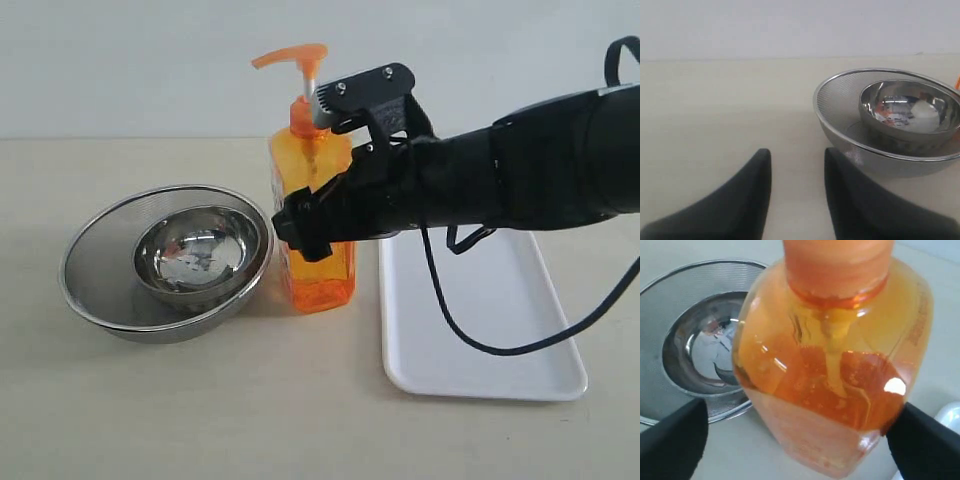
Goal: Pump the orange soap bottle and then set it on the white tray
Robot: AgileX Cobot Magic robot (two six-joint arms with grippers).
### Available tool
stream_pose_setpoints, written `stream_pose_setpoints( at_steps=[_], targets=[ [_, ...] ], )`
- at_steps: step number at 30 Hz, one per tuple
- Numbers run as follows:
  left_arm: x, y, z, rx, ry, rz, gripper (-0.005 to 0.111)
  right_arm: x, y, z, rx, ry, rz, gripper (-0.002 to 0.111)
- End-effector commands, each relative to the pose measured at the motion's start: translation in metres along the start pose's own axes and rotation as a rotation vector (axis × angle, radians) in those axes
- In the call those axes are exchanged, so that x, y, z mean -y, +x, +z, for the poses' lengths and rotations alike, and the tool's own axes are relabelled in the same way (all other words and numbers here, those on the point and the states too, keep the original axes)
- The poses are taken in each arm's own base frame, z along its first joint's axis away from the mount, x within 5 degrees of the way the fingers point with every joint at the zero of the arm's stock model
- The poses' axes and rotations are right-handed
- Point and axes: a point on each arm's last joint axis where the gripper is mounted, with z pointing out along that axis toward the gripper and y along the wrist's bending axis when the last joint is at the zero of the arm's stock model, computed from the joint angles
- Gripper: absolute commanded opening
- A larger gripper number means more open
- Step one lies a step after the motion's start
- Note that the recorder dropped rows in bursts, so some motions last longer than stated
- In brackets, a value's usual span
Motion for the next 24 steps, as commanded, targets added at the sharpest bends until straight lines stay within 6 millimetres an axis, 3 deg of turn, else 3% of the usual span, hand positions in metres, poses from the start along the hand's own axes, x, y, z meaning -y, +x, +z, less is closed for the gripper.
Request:
stream_pose_setpoints(
  at_steps=[1, 8, 12, 18, 24],
  targets=[
    [0.000, -0.002, 0.000, 0.021, -0.003, -0.002, 0.033, -0.003, 0.005, 0.004, -0.013, -0.042, -0.060, 0.085],
    [0.000, -0.002, 0.000, 0.021, -0.003, -0.002, 0.033, 0.000, 0.005, 0.004, -0.017, -0.010, -0.062, 0.085],
    [0.000, -0.002, 0.000, 0.021, -0.003, -0.002, 0.033, 0.010, 0.003, -0.001, -0.024, 0.111, -0.063, 0.085],
    [0.000, -0.002, 0.000, 0.021, -0.003, -0.002, 0.033, 0.012, -0.008, -0.017, 0.020, 0.156, -0.068, 0.085],
    [0.000, -0.002, 0.000, 0.021, -0.003, -0.002, 0.033, 0.010, -0.007, -0.043, 0.052, 0.177, -0.083, 0.085]
  ],
)
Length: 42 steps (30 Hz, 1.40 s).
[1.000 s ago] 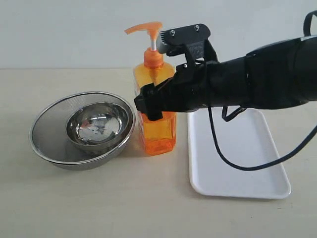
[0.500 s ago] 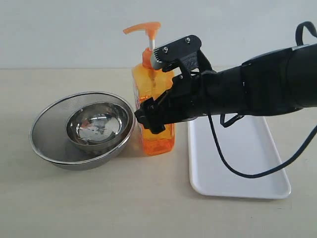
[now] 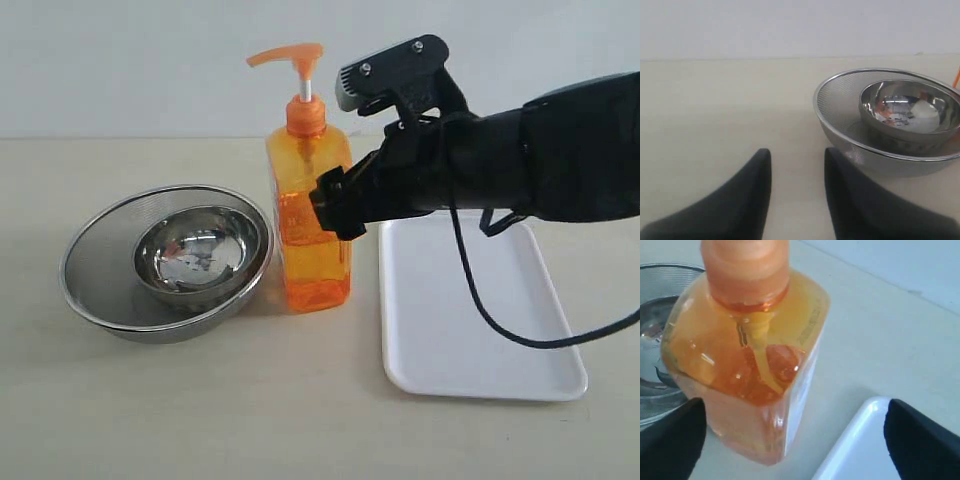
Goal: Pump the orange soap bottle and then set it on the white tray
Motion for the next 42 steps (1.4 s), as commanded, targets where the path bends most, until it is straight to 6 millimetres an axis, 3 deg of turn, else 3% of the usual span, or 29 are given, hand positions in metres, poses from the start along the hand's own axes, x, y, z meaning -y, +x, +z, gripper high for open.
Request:
stream_pose_setpoints(
  at_steps=[1, 12, 28, 33, 38, 42],
  targets=[
    [0.000, -0.002, 0.000, 0.021, -0.003, -0.002, 0.033, 0.001, 0.000, -0.022, 0.030, 0.009, -0.015, 0.085],
    [0.000, -0.002, 0.000, 0.021, -0.003, -0.002, 0.033, 0.002, 0.018, -0.026, -0.013, 0.022, -0.020, 0.085],
    [0.000, -0.002, 0.000, 0.021, -0.003, -0.002, 0.033, 0.002, 0.018, -0.026, -0.013, 0.025, 0.014, 0.085],
    [0.000, -0.002, 0.000, 0.021, -0.003, -0.002, 0.033, -0.004, 0.016, -0.027, 0.003, -0.045, 0.009, 0.085],
    [0.000, -0.002, 0.000, 0.021, -0.003, -0.002, 0.033, -0.010, 0.009, -0.028, 0.037, -0.108, -0.042, 0.085],
    [0.000, -0.002, 0.000, 0.021, -0.003, -0.002, 0.033, -0.004, 0.002, -0.036, 0.061, -0.048, -0.065, 0.085]
  ],
)
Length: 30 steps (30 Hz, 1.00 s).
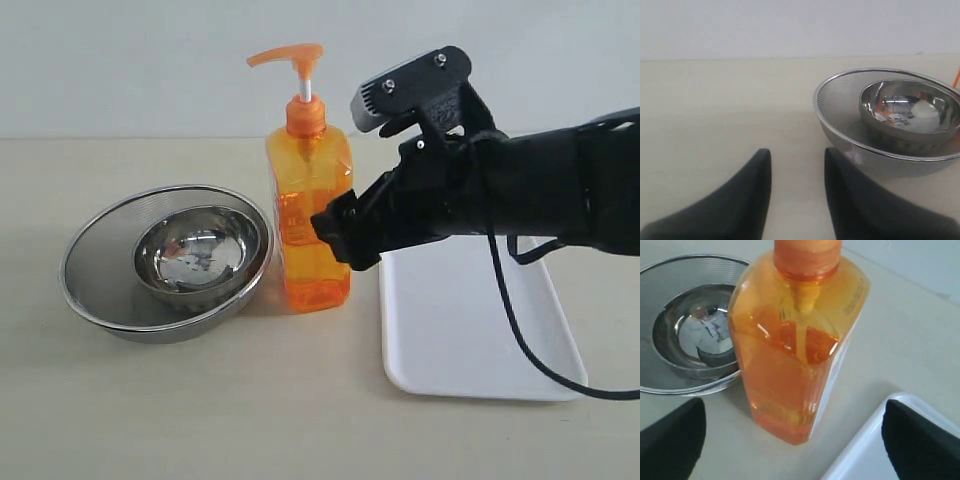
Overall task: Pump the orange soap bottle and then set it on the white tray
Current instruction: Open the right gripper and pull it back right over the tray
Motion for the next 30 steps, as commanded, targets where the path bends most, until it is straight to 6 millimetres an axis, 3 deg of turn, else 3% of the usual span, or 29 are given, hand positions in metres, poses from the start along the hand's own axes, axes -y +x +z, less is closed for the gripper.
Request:
stream_pose_setpoints(
  at_steps=[1, 10, 15, 23, 30],
  targets=[
    [0.000, -0.002, 0.000, 0.021, -0.003, -0.002, 0.033, 0.004, -0.011, -0.011, 0.041, 0.044, -0.029, 0.085],
    [0.000, -0.002, 0.000, 0.021, -0.003, -0.002, 0.033, -0.018, 0.018, -0.044, 0.067, -0.144, -0.012, 0.085],
    [0.000, -0.002, 0.000, 0.021, -0.003, -0.002, 0.033, -0.023, 0.038, -0.048, 0.022, -0.185, 0.022, 0.085],
    [0.000, -0.002, 0.000, 0.021, -0.003, -0.002, 0.033, -0.019, 0.039, -0.050, 0.019, -0.137, 0.012, 0.085],
    [0.000, -0.002, 0.000, 0.021, -0.003, -0.002, 0.033, -0.018, 0.030, -0.064, 0.076, -0.126, 0.070, 0.085]
  ],
)
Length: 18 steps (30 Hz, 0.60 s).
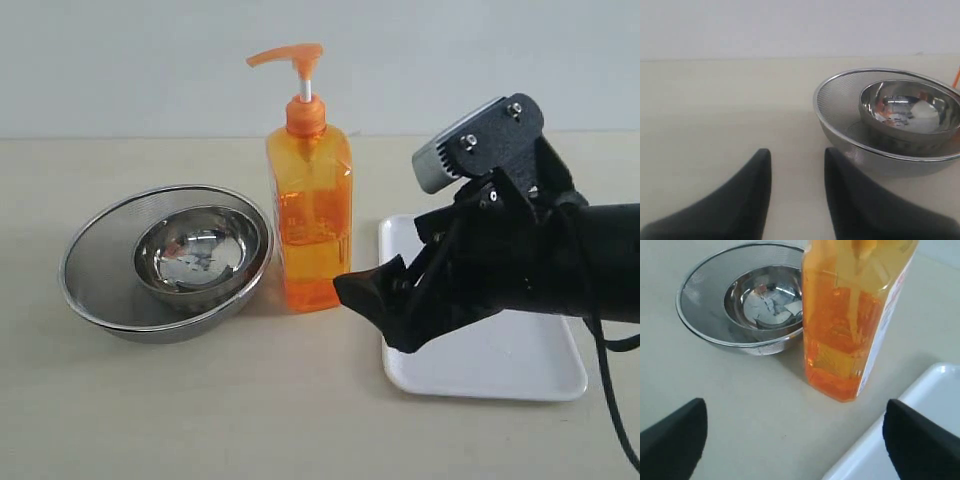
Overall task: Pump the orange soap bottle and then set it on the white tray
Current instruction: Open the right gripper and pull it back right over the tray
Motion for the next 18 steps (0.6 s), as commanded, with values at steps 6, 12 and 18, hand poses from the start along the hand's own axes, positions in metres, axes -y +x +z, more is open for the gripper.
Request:
stream_pose_setpoints(
  at_steps=[6, 12, 18],
  targets=[
    [0.000, -0.002, 0.000, 0.021, -0.003, -0.002, 0.033, -0.002, -0.013, -0.022, 0.091, 0.012, 0.129, 0.085],
    [0.000, -0.002, 0.000, 0.021, -0.003, -0.002, 0.033, 0.010, -0.014, -0.034, 0.107, 0.172, 0.183, 0.085],
    [0.000, -0.002, 0.000, 0.021, -0.003, -0.002, 0.033, 0.012, -0.020, -0.036, 0.182, 0.183, 0.245, 0.085]
  ],
)
